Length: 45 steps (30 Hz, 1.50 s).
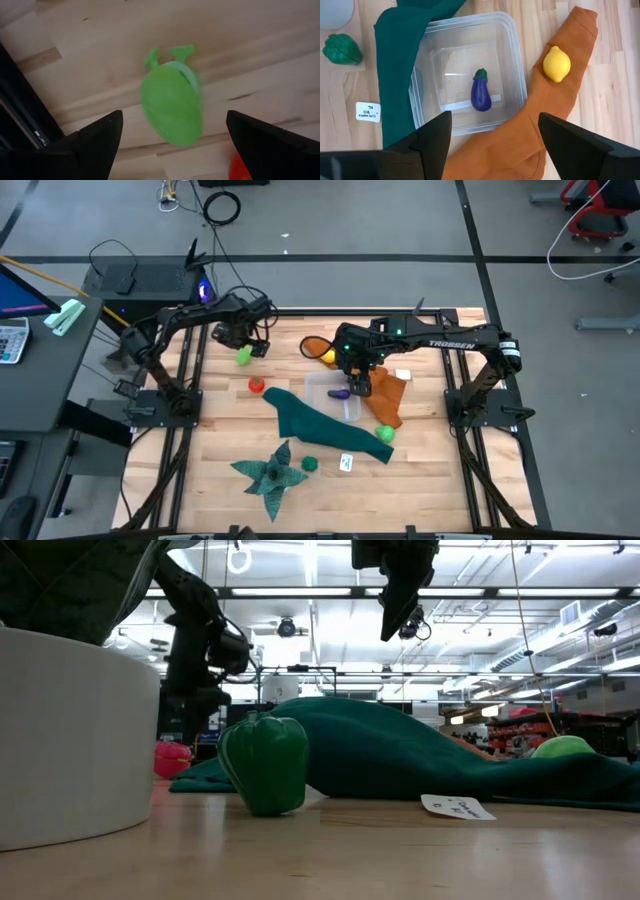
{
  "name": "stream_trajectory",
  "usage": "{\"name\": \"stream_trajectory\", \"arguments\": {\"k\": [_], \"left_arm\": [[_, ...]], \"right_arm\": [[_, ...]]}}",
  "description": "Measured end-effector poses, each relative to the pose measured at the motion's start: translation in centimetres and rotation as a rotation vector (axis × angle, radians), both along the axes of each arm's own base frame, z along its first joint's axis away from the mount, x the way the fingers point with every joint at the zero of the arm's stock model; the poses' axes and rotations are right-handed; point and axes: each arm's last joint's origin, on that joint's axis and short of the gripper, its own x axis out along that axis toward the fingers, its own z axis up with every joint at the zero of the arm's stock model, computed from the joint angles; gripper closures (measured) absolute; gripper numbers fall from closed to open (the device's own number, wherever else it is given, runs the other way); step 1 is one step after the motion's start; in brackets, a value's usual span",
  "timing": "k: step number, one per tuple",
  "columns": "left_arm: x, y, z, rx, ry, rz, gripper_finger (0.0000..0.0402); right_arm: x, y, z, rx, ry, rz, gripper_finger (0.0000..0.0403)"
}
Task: Pick and placing Produce into tupperware
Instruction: Put the green melon into the transparent bin
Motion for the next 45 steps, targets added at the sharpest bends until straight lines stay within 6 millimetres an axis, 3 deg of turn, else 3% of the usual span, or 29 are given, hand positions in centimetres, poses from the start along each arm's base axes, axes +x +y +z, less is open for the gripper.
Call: {"name": "stream_trajectory", "arguments": {"k": [15,34,45], "left_arm": [[-0.5,1.4,-1.7,-0.077,-0.016,0.038,0.0035],[-1.7,0.2,-4.8,-0.124,-0.036,0.043,0.0035],[-1.3,0.6,-5.0,-0.074,-0.089,0.039,0.0035]], "right_arm": [[0.1,0.5,0.0,0.012,-0.001,-0.013,0.0142],[0.1,0.5,0.0,0.011,-0.009,-0.014,0.0142],[0.1,0.5,0.0,0.011,-0.01,-0.013,0.0142]]}}
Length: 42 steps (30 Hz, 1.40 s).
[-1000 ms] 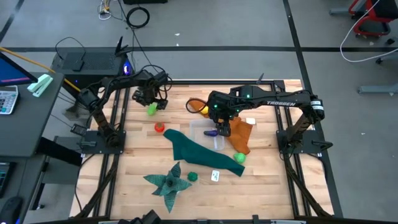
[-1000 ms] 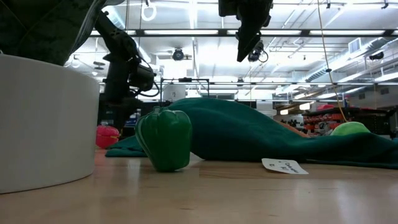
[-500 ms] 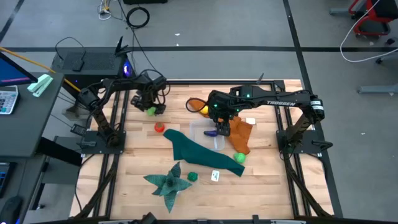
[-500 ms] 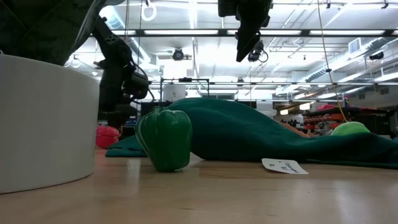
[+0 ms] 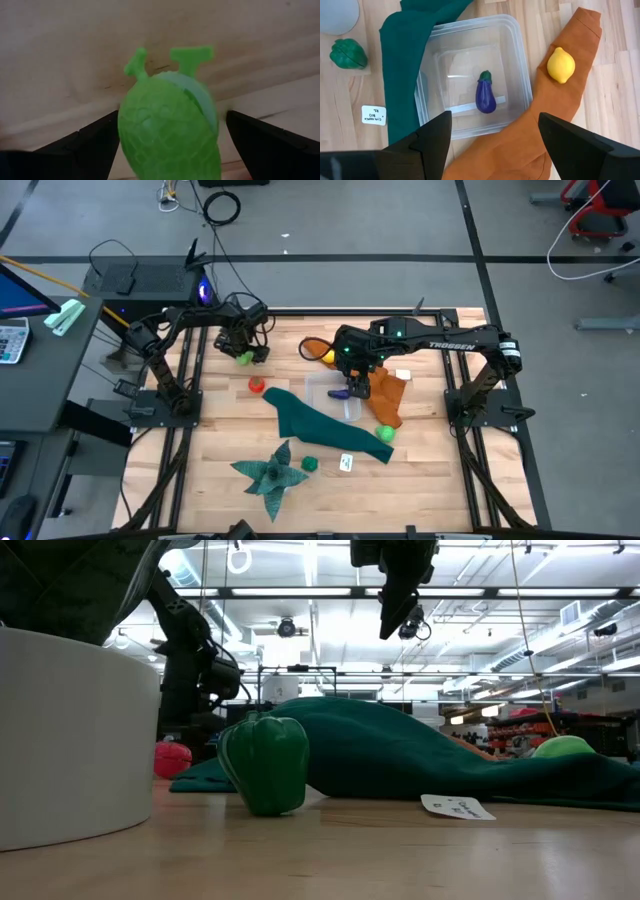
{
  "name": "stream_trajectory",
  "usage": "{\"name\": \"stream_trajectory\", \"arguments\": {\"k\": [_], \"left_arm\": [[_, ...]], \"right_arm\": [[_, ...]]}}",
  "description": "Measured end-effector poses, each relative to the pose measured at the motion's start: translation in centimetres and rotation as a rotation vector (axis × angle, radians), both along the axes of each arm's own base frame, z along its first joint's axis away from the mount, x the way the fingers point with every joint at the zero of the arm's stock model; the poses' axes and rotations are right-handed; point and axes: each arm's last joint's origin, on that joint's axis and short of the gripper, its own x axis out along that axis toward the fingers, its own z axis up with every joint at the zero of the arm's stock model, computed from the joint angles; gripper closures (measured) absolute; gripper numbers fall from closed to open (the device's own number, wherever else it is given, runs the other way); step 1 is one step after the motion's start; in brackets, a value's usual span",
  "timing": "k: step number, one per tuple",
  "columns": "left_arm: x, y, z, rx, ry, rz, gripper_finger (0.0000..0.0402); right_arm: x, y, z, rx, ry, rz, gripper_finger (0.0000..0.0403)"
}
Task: Pick and placing Produce into tupperware
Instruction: Put the green melon into the transparent bin
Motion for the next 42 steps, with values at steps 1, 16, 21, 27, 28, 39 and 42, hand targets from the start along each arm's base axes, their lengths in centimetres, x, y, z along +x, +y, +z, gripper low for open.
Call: {"name": "stream_trajectory", "arguments": {"k": [1,16,21,27,28,39,42], "left_arm": [[0.03,0.03,0.0,0.003,-0.004,0.0,0.0035],[0.14,0.16,0.0,0.017,-0.014,0.0,0.0059],[0.15,0.16,0.0,0.018,-0.015,-0.001,0.0077],[0.15,0.16,0.0,0.018,-0.015,-0.001,0.0098],[0.15,0.16,0.0,0.017,-0.015,-0.001,0.0101],[0.16,0.14,0.0,0.017,-0.014,-0.003,0.0129],[0.17,0.13,0.0,0.017,-0.014,-0.003,0.014]], "right_arm": [[0.02,0.0,0.01,0.0,-0.003,0.0,0.0142],[0.29,-0.03,0.13,-0.004,-0.033,0.0,0.0142],[0.29,-0.03,0.13,-0.004,-0.033,0.0,0.0142],[0.29,-0.03,0.13,-0.004,-0.033,0.0,0.0142],[0.29,-0.03,0.13,-0.004,-0.033,0.0,0.0142],[0.29,-0.03,0.13,-0.004,-0.033,0.0,0.0142],[0.29,-0.03,0.13,-0.004,-0.033,0.0,0.0142]]}}
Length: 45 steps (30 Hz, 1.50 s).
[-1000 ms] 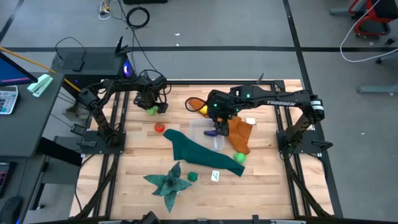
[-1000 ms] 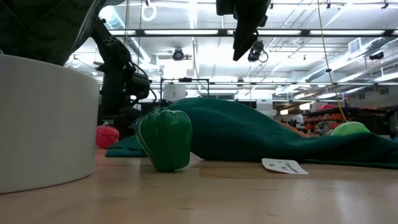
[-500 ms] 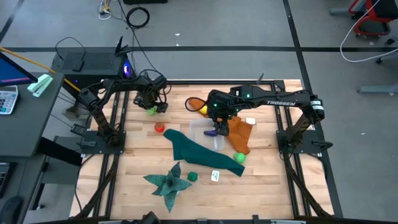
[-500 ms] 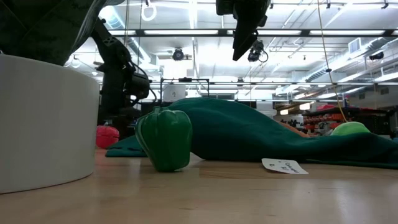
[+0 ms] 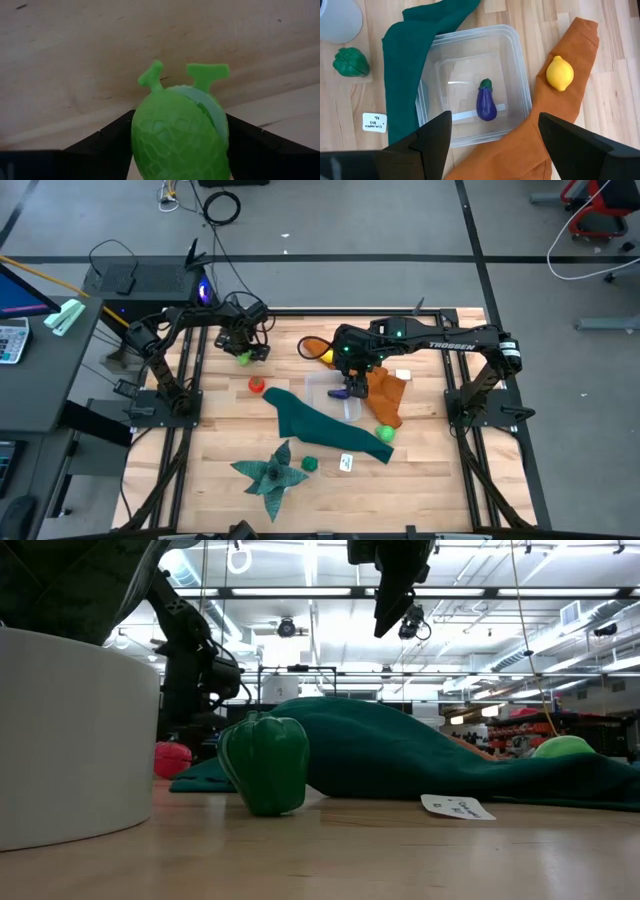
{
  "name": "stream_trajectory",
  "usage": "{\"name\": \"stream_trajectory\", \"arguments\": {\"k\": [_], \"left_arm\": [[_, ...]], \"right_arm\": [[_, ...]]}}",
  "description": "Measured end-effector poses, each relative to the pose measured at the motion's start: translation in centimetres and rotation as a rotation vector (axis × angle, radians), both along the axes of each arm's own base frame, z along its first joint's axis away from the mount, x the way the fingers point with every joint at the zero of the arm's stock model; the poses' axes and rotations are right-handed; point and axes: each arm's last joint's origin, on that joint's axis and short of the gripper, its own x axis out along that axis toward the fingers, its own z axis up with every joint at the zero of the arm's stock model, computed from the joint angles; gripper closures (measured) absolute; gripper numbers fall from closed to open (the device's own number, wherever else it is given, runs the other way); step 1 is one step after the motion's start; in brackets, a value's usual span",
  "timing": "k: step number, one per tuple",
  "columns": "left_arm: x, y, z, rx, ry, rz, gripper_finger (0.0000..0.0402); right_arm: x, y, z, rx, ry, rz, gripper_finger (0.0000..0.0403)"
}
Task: Pick and placing Produce into tupperware
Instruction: Put the green melon into the transparent bin
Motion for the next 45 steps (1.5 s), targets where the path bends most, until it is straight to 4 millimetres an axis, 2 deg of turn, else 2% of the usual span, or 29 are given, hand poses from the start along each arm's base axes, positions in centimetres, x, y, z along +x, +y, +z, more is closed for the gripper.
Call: {"name": "stream_trajectory", "arguments": {"k": [9,15,21,29,34,41,45], "left_arm": [[0.0,-0.1,0.1,-0.003,-0.002,-0.001,0.0178],[-0.2,-0.3,1.4,0.015,-0.021,-0.013,0.0177],[0.1,-0.3,4.4,0.048,-0.056,-0.035,0.0169],[1.8,-1.0,9.1,0.093,-0.21,-0.095,0.0178],[4.2,-2.0,11.7,0.111,-0.317,-0.15,0.0168],[7.6,-4.4,14.3,0.157,-0.47,-0.229,0.0177],[9.7,-6.0,15.2,0.181,-0.608,-0.253,0.0179]], "right_arm": [[0.0,0.0,0.0,0.0,0.0,0.0,0.0142],[0.0,0.0,0.0,-0.001,0.0,0.002,0.0142],[-0.1,0.0,-0.1,-0.002,0.017,0.008,0.0142],[-1.4,0.1,-0.2,0.011,0.123,0.006,0.0142],[-3.6,0.4,1.4,0.017,0.14,-0.017,0.0142],[-8.5,0.8,5.2,0.007,0.051,-0.08,0.0142],[-11.4,1.1,7.3,0.019,-0.042,-0.13,0.0142]]}}
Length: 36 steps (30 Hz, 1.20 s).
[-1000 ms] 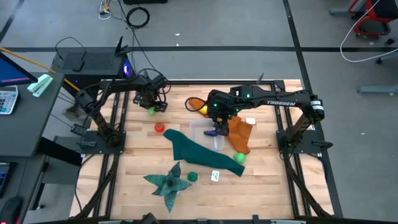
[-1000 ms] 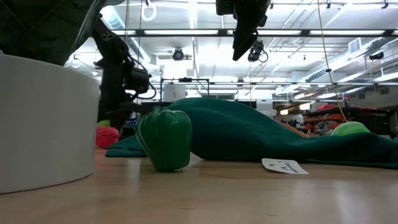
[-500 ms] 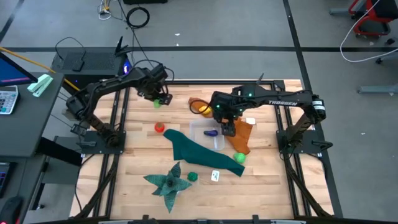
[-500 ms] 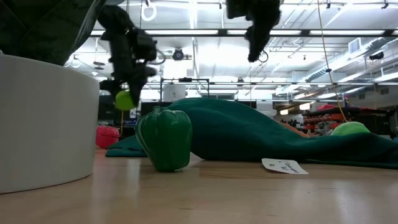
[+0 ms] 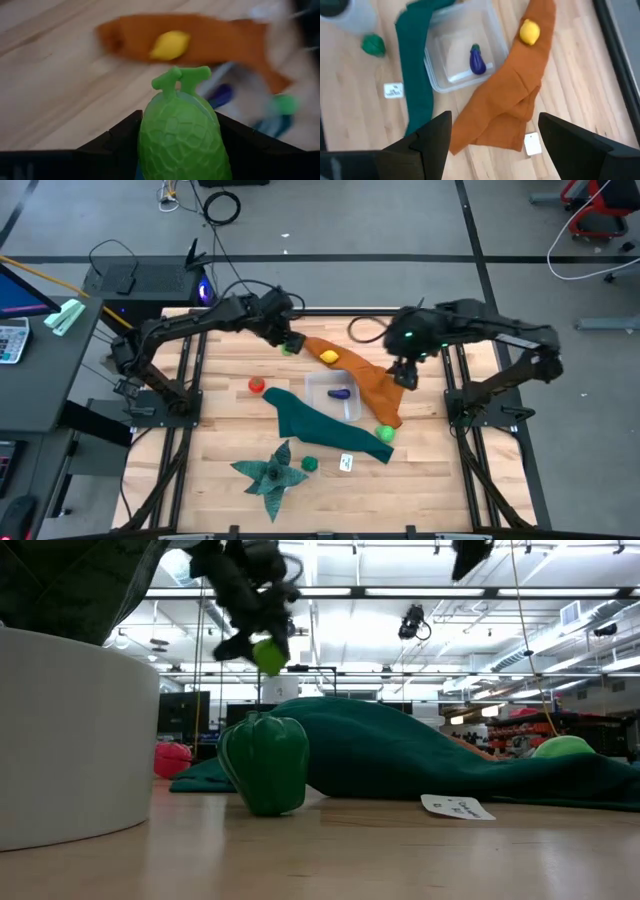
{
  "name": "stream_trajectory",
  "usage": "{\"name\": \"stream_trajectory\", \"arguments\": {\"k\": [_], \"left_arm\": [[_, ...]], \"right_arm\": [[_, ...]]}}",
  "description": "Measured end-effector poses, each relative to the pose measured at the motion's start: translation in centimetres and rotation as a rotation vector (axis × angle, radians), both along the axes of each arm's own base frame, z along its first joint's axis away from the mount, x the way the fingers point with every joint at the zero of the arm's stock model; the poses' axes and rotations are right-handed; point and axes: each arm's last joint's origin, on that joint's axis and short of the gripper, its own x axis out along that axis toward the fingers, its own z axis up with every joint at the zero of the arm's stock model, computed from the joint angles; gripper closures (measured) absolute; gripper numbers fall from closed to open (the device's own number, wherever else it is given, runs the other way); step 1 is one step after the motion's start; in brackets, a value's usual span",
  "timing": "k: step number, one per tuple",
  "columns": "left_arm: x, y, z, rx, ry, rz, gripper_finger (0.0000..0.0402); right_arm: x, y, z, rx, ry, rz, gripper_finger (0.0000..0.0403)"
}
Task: Pick and placing Produce into tupperware
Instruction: Put the green melon into the transparent bin
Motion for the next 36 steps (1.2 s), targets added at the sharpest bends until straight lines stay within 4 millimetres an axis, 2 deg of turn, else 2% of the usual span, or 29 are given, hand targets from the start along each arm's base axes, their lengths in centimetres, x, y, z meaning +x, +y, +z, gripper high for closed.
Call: {"name": "stream_trajectory", "arguments": {"k": [8,11,19,27,34,36], "left_arm": [[4.2,-3.3,0.8,0.025,-0.25,-0.079,0.0175],[5.7,-4.4,0.5,0.044,-0.314,-0.12,0.0181],[8.4,-6.7,-1.3,0.048,-0.355,-0.202,0.0174],[9.7,-7.3,-3.5,0.086,-0.301,-0.285,0.0182],[11.1,-6.9,-3.0,0.171,-0.3,-0.372,0.0177],[11.2,-6.9,-3.0,0.181,-0.246,-0.407,0.0179]], "right_arm": [[-3.8,0.4,2.3,0.014,-0.141,-0.048,0.0142],[-4.5,0.5,2.6,0.022,-0.163,-0.063,0.0142],[-5.5,0.6,2.9,0.026,-0.166,-0.068,0.0142],[-6.0,0.7,3.0,0.028,-0.164,-0.067,0.0142],[-6.3,0.7,3.0,0.041,-0.164,-0.081,0.0142],[-6.4,0.7,3.0,0.043,-0.164,-0.084,0.0142]]}}
